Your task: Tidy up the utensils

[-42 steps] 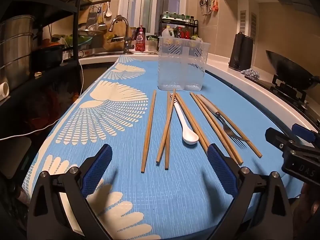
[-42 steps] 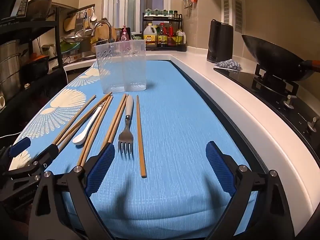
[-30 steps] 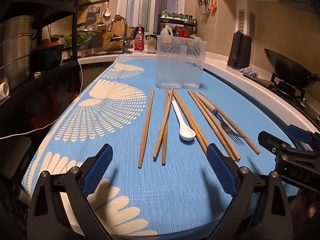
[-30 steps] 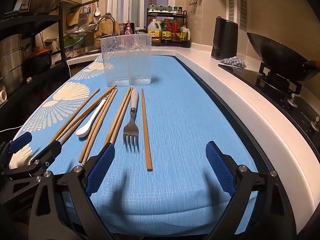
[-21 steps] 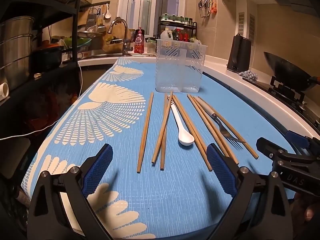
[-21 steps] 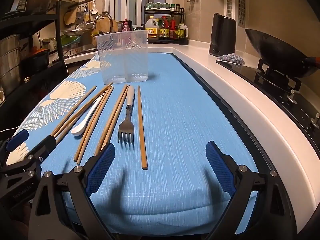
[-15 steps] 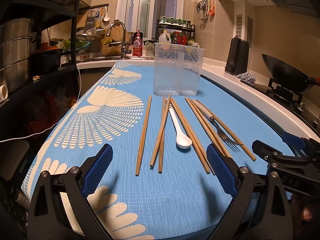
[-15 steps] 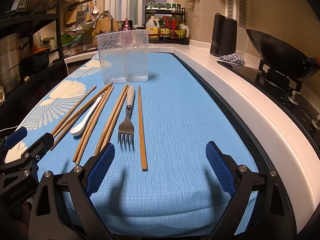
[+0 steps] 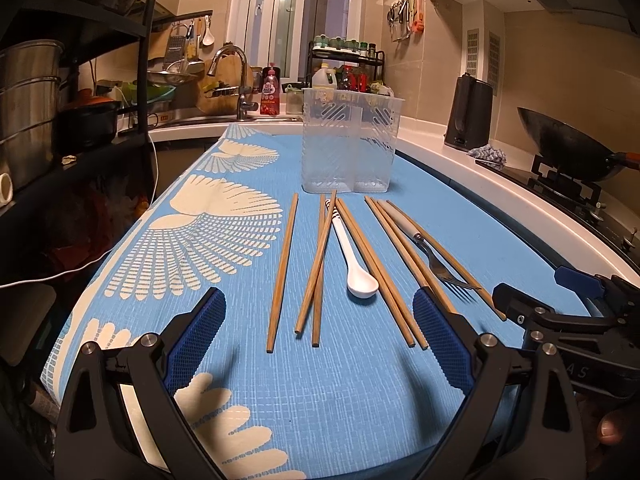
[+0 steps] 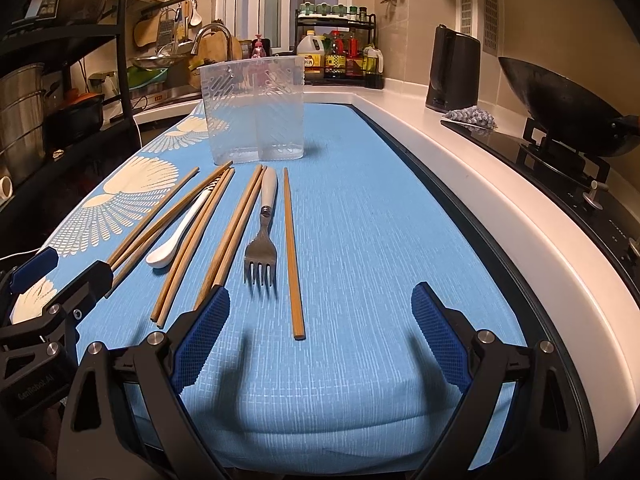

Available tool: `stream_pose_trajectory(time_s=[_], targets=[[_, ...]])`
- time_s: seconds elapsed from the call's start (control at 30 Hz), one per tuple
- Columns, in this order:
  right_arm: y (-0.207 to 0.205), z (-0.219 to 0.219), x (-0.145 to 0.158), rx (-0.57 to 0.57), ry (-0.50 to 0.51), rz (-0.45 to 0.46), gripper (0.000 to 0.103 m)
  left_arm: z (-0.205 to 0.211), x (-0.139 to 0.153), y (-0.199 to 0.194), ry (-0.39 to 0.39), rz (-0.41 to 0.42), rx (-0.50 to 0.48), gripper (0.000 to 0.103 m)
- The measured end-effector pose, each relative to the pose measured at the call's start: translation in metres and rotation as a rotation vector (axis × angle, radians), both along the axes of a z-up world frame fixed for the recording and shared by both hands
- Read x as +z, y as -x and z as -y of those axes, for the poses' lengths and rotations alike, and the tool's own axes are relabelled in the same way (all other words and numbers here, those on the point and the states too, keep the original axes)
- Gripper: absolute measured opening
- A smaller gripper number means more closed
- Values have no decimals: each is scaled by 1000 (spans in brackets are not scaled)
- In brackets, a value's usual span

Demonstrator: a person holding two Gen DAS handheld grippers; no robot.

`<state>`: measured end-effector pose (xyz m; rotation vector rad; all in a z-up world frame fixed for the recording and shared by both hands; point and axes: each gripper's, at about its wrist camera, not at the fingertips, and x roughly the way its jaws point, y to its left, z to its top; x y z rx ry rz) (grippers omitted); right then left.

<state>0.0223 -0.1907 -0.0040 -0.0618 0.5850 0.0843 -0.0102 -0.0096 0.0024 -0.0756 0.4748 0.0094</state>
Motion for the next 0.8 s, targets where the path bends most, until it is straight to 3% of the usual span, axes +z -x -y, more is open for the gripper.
stream_pose_trajectory(time_s=[0.8], targets=[[1,-2,2,4,3,8,90,1,3,2,6,3,-9,92]])
